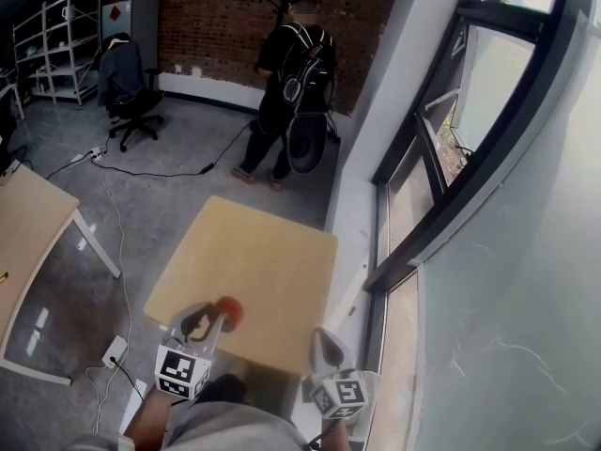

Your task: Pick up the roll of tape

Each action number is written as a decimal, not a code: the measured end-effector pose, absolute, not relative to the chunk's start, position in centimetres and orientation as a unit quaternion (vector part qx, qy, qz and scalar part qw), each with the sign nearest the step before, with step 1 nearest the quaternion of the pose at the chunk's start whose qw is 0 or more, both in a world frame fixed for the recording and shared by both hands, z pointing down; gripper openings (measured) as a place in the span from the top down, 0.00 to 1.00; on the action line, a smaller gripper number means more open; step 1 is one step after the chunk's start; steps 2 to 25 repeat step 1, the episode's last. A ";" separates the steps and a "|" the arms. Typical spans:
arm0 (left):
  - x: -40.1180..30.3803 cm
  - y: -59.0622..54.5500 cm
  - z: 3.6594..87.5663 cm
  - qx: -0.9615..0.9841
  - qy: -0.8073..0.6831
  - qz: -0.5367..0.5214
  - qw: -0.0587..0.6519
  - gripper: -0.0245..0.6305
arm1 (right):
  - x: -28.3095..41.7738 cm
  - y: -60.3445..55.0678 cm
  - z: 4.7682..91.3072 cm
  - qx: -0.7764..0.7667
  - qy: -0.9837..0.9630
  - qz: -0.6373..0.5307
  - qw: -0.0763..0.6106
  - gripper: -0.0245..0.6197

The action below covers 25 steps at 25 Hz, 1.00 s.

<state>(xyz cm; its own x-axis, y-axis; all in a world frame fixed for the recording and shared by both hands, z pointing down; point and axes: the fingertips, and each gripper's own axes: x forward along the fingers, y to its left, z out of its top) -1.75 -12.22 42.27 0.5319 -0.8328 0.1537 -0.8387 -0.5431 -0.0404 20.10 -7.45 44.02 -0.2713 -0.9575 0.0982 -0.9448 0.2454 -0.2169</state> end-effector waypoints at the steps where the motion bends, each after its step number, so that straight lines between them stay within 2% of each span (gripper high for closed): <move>1: -1.8 -12.2 42.2 0.875 -0.478 0.076 0.018 0.82 | 20.1 -7.4 44.0 -0.603 0.789 -0.117 0.026 0.94; 25: -1.8 -12.2 42.2 0.875 -0.478 0.076 0.018 0.82 | 20.1 -7.4 44.0 -0.603 0.789 -0.117 0.026 0.94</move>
